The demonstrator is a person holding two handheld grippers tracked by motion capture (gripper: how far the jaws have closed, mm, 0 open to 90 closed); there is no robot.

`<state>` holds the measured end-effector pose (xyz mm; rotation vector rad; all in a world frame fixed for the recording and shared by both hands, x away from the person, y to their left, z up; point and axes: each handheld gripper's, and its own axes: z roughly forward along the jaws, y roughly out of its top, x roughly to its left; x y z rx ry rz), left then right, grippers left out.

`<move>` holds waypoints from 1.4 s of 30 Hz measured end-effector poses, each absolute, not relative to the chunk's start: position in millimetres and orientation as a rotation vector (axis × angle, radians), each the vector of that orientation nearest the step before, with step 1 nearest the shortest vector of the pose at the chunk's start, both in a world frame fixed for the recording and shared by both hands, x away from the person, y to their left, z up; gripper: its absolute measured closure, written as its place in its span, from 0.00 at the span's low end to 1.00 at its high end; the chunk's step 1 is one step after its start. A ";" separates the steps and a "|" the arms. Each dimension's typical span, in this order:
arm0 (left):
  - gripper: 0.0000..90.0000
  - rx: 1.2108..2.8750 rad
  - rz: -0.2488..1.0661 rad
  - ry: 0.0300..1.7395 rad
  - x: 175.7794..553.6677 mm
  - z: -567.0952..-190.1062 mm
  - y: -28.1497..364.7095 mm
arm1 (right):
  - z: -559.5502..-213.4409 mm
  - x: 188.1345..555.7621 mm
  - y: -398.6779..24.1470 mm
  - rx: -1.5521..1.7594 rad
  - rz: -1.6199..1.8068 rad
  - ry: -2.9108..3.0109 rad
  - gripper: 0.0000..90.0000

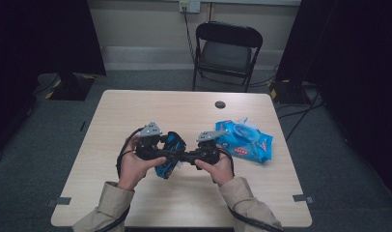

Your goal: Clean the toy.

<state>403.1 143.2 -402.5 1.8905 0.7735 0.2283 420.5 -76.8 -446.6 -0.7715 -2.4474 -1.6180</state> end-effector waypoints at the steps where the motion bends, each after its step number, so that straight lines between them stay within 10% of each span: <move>1: 0.28 1.891 0.228 0.774 403.1 -402.5 143.2 | -448.5 419.8 -75.6 -0.770 -1.615 -2.445 0.94; 24: 0.28 1.847 0.235 0.786 412.5 -399.1 145.0 | -465.2 409.9 -72.3 -0.724 -1.501 -2.525 0.94; 42: 0.28 1.886 0.190 0.754 409.6 -407.0 133.9 | -413.0 440.2 -135.6 -0.916 -1.714 -2.515 0.94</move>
